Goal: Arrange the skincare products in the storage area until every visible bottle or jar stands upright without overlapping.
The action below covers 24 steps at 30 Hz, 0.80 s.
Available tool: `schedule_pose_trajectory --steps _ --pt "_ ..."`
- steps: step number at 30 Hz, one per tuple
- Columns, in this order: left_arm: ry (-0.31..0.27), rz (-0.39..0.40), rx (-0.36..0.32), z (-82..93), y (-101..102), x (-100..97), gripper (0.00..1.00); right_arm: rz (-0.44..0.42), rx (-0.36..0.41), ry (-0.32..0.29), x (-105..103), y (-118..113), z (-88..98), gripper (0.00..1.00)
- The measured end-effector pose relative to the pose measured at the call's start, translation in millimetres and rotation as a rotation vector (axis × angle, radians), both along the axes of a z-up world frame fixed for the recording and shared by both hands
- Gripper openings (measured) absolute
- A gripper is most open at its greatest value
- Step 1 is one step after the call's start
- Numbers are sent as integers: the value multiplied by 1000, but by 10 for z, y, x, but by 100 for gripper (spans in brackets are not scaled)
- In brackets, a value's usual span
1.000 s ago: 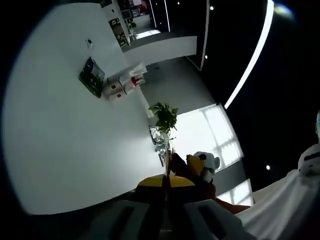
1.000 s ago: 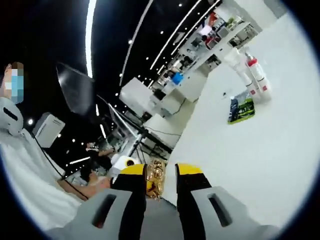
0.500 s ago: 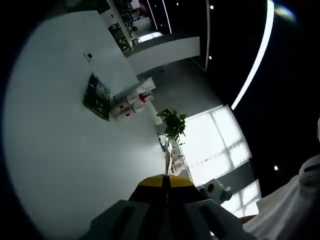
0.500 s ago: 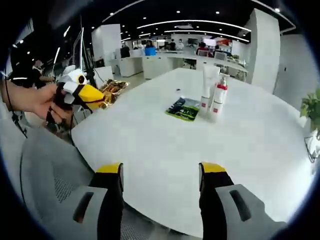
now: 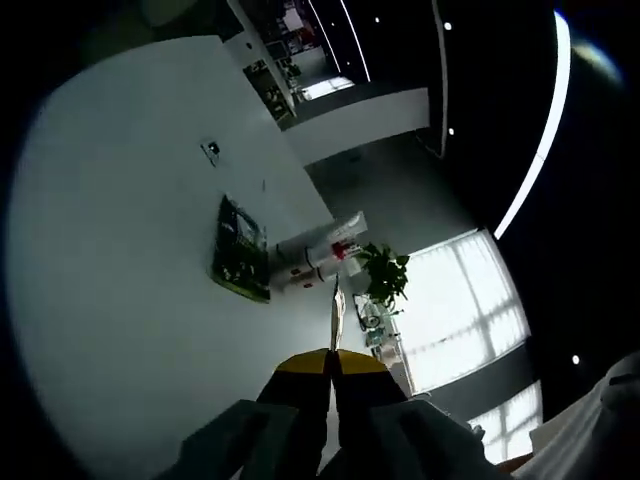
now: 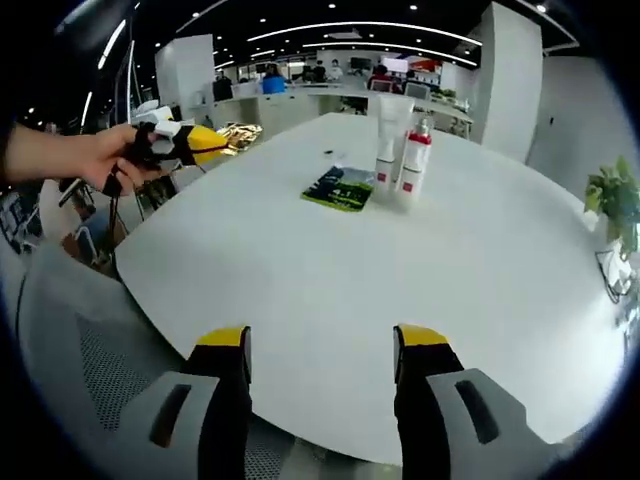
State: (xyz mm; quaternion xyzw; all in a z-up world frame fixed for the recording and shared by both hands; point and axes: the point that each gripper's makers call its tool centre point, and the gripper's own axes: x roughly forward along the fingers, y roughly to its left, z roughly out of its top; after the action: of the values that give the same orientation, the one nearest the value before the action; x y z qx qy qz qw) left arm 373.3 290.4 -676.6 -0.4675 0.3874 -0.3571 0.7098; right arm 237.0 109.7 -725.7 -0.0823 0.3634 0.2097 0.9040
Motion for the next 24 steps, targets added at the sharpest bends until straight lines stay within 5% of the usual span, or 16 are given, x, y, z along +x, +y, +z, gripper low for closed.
schedule_pose_trajectory --steps 14,24 --pt "19 -68 121 -291 -176 793 1 -5 -35 91 -88 -98 -221 58" --pt "91 -36 171 -648 -104 1090 1 -2 -53 87 -94 -124 -219 58"
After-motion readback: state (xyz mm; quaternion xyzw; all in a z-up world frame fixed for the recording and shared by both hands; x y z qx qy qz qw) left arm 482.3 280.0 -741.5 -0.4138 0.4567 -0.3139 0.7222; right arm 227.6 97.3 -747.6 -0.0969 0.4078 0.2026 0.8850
